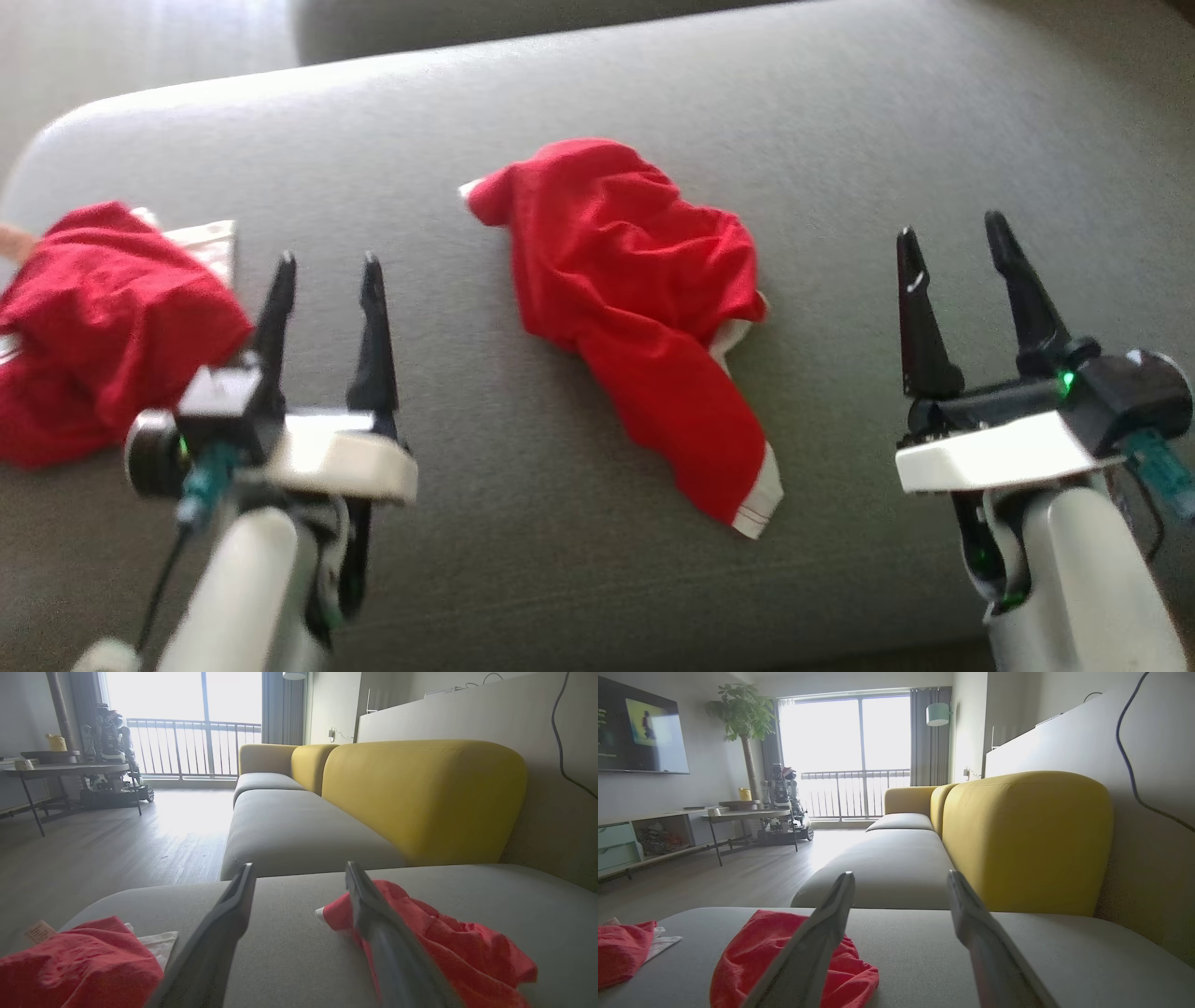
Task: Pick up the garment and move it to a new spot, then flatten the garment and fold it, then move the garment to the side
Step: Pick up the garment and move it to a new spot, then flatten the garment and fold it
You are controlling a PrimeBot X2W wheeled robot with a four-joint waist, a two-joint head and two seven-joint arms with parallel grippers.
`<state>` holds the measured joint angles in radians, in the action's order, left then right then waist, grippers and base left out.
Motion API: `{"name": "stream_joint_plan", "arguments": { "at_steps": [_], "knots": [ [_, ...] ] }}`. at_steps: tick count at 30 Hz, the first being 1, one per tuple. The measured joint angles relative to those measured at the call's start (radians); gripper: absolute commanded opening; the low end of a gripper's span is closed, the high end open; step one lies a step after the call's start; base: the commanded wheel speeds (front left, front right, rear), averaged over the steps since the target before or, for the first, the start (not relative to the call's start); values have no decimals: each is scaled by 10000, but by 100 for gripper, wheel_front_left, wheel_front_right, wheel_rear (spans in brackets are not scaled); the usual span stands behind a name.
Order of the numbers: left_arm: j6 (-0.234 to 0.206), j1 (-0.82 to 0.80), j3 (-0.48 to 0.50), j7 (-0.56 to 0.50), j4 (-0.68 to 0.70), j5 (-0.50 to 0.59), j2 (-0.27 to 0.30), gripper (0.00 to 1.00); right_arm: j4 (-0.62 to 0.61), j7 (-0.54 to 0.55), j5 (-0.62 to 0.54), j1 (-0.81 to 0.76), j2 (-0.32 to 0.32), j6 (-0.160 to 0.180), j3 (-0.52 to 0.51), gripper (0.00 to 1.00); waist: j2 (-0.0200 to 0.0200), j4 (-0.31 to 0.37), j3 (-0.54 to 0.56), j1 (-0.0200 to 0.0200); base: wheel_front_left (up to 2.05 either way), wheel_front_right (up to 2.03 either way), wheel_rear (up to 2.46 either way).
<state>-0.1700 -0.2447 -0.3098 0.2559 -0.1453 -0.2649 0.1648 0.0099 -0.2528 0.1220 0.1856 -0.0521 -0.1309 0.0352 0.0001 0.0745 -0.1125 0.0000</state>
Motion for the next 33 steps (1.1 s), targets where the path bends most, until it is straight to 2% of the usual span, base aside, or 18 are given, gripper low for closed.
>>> {"name": "stream_joint_plan", "arguments": {
  "at_steps": [6,12,18,24,33],
  "knots": [
    [36,1696,178,0,980,533,-307,100,387,0,-96,-597,2,0,-23,100,0,-734,443,0,0,0,0],
    [222,2436,523,0,1549,972,-721,100,660,2,-92,-959,8,0,-65,100,0,-1156,717,0,0,0,0],
    [497,2612,635,0,1695,1246,-905,100,978,2,-111,-954,8,0,-199,100,0,-1358,720,0,0,0,0],
    [823,2592,669,0,1595,1327,-1034,100,1801,25,-240,-859,12,0,-307,100,0,-1575,486,0,0,0,0],
    [1005,2146,487,0,1325,1384,-1101,100,3565,176,-374,729,10,0,-771,100,0,-2205,-210,0,0,0,0]
  ]
}}
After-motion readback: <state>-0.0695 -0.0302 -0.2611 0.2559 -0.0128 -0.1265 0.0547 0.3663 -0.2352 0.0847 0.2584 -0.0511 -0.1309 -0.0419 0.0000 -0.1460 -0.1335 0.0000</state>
